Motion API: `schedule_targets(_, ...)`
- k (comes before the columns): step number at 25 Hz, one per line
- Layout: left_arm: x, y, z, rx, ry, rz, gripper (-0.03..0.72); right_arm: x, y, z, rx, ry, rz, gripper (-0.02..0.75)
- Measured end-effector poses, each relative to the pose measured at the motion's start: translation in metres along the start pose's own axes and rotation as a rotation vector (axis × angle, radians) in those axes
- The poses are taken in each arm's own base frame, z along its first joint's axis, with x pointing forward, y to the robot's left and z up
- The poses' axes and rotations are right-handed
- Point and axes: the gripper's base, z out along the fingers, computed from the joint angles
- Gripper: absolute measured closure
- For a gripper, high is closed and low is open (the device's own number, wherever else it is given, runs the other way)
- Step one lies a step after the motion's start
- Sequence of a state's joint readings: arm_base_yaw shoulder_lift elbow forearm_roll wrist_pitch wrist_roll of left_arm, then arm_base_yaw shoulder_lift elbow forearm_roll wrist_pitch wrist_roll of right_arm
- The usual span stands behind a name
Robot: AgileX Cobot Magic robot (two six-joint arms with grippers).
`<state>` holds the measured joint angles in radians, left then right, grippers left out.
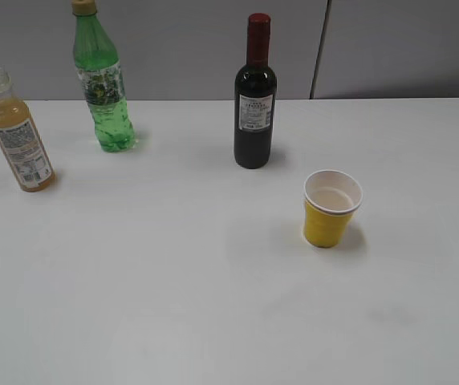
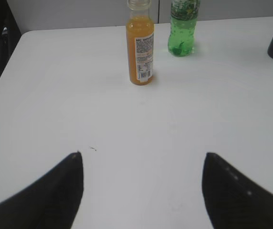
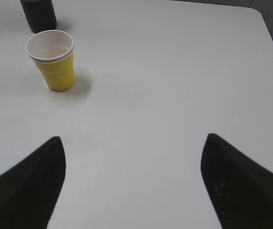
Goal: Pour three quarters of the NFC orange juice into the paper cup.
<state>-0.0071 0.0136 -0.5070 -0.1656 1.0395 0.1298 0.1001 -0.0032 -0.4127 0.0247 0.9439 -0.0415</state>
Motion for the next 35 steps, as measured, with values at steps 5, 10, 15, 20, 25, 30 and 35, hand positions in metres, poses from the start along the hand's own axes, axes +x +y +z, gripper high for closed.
schedule_targets(5,0.0,0.0,0.0,0.0,0.0,0.0,0.099,0.0,0.0,0.0,0.0,0.0,0.0,0.061)
schedule_targets(10,0.0,0.0,0.0,0.0,0.0,0.0,0.099,-0.002,0.0,-0.001,0.0,-0.011,0.0,0.062)
schedule_targets(15,0.0,0.0,0.0,0.0,0.0,0.0,0.099,-0.015,0.0,-0.006,0.005,-0.131,-0.002,0.065)
schedule_targets(20,0.0,0.0,0.0,0.0,0.0,0.0,0.099,-0.027,-0.001,0.0,0.008,-0.183,-0.002,0.071)
schedule_targets(25,0.0,0.0,0.0,0.0,0.0,0.0,0.099,-0.044,-0.002,0.014,0.013,-0.227,-0.011,0.078)
schedule_targets(30,0.0,0.0,0.0,0.0,0.0,0.0,0.099,-0.061,-0.003,0.033,0.021,-0.257,-0.037,0.08)
schedule_targets(35,0.0,0.0,0.0,0.0,0.0,0.0,0.099,-0.076,-0.004,0.053,0.026,-0.296,-0.04,0.083)
